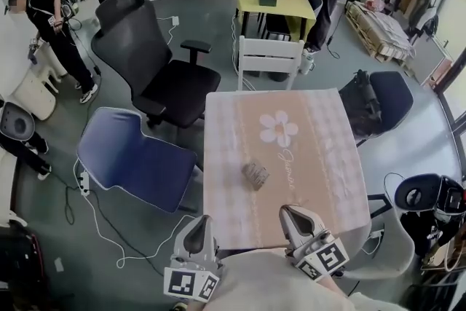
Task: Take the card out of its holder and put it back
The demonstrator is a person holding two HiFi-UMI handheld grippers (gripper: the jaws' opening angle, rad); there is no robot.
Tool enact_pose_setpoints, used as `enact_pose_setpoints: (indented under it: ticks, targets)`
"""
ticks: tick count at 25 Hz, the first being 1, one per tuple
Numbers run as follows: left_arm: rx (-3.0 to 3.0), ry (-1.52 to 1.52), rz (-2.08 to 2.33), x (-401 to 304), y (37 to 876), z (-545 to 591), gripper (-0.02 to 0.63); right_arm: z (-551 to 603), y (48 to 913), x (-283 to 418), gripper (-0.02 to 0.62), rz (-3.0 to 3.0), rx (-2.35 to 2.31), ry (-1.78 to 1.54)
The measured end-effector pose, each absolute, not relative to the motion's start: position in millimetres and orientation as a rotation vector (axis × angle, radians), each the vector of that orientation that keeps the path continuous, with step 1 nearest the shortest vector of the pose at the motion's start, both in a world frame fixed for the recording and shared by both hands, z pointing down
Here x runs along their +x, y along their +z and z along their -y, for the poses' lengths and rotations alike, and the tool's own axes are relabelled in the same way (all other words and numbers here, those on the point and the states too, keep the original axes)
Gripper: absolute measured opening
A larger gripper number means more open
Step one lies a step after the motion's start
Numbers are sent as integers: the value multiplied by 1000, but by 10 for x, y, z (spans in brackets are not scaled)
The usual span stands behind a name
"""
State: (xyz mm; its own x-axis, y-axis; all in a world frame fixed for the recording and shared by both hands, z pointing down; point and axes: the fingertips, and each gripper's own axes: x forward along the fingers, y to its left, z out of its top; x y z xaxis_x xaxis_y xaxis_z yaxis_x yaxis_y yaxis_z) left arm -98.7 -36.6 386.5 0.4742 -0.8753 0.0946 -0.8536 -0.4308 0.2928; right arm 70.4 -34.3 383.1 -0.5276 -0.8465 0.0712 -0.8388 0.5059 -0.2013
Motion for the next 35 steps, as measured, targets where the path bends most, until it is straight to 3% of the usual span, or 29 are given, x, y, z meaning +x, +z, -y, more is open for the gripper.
enact_pose_setpoints:
  ticks: [35]
  targets:
    - [2408,-82,1495,-929,3891,395,0,419,3949,707,-2,-2755,-1479,-358]
